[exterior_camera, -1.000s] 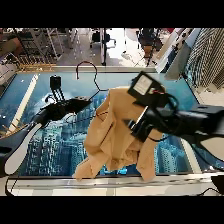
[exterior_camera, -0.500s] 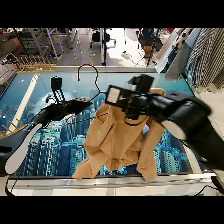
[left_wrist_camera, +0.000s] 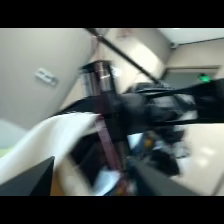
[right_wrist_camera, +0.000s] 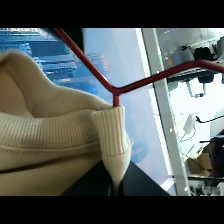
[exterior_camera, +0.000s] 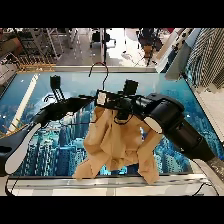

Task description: Fold the clothes and pants, and hang the long-sleeved shirts on hangers.

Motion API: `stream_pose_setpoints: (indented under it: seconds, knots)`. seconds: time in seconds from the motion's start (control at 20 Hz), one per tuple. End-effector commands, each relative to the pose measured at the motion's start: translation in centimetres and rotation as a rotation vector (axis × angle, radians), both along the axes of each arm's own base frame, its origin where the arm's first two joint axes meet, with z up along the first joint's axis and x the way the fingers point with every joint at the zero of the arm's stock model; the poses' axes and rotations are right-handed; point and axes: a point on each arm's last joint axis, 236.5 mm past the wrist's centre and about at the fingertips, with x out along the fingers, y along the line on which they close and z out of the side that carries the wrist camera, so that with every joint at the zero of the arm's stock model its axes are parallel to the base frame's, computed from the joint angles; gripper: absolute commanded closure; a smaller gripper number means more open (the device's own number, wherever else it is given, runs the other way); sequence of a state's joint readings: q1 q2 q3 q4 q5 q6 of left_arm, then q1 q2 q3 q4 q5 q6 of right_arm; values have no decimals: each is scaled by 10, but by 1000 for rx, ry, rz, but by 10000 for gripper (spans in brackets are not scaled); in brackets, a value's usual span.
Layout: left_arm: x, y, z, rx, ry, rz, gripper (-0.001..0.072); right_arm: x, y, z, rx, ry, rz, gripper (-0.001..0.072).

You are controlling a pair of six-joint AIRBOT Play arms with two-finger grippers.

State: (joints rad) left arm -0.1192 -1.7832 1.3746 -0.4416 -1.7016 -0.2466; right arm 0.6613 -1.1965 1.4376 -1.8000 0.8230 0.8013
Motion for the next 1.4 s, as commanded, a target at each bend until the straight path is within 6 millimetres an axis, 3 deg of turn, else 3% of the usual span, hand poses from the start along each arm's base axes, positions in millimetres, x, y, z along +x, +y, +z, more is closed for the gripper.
stream_pose_setpoints:
  seconds: [0.0,0.15,0.35,0.4,0.45,0.6,0.7,0.8,0.9,0.95,1.1,1.25,1.35]
  knots:
    - [32,7,-8,40,71,112,35,-12,-16,-23,-64,105,-35,691]
    - [47,47,10,1,57,192,29,-19,-27,-35,-108,158,-61,692]
    - [53,110,51,52,60,328,34,-11,-39,-32,-80,152,-150,693]
    - [53,117,46,158,165,342,86,-7,-45,-30,-43,155,-205,693]
    - [51,121,28,301,304,356,99,1,-55,-26,0,149,-276,693]
    - [18,129,-55,791,692,411,100,21,-76,-8,68,67,-389,693]
    - [2,114,-80,926,811,402,99,27,-69,2,90,21,-364,693]
    - [-4,75,-86,937,842,347,99,30,-63,9,123,-3,-348,693]
    - [1,34,-95,917,900,341,104,31,-60,12,155,-4,-353,693]
    - [6,15,-100,897,929,355,161,30,-59,11,162,-1,-354,693]
    - [19,-31,-96,812,909,391,166,29,-57,10,173,10,-350,693]
    - [43,-48,-84,707,902,506,166,28,-56,10,178,15,-348,693]
    - [47,-55,-96,723,904,527,168,28,-55,10,180,15,-348,693]
